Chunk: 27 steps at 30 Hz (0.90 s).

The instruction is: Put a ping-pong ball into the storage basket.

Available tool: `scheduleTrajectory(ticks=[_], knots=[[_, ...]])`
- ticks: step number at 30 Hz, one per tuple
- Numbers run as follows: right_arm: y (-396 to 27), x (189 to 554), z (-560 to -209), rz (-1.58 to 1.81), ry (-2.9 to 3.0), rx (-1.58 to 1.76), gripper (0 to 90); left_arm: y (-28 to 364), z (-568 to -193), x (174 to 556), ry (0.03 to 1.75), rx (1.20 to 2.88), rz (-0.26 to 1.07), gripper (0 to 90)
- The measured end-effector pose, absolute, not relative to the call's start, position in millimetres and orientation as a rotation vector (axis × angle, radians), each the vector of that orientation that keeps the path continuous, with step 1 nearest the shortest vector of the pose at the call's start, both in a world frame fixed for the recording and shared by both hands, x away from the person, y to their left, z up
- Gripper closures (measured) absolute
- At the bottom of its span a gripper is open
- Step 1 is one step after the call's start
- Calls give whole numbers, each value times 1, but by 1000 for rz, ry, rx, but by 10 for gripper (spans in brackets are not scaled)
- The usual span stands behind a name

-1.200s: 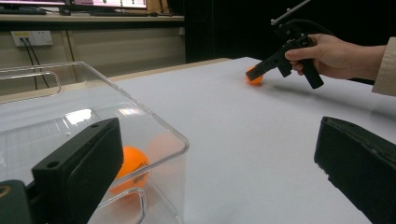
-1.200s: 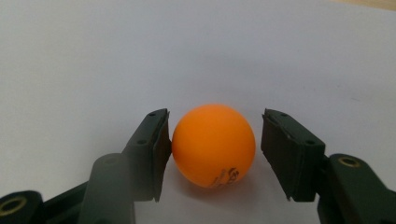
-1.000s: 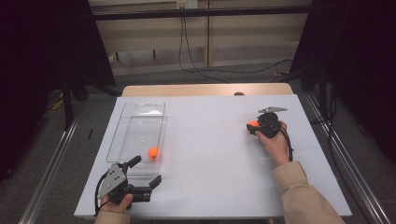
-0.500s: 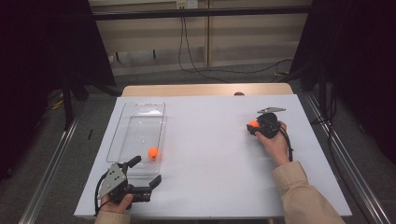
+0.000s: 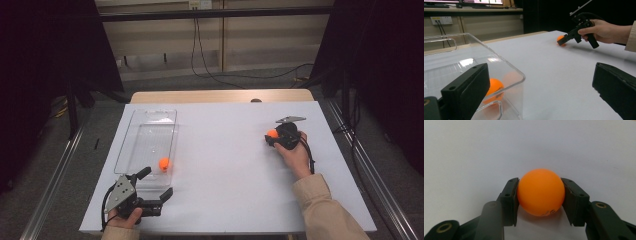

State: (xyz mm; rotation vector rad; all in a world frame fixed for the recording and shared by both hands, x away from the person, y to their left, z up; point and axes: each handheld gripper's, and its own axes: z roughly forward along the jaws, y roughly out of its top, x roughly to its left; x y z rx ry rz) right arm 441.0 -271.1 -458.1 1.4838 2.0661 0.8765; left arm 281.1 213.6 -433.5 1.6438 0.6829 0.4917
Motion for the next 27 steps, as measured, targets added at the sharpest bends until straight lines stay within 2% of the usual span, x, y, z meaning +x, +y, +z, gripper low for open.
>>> scheduleTrajectory(ticks=[27], knots=[[-272, 438, -449, 944, 2056, 1479, 514, 215, -433, 281, 683, 1639, 496, 11]])
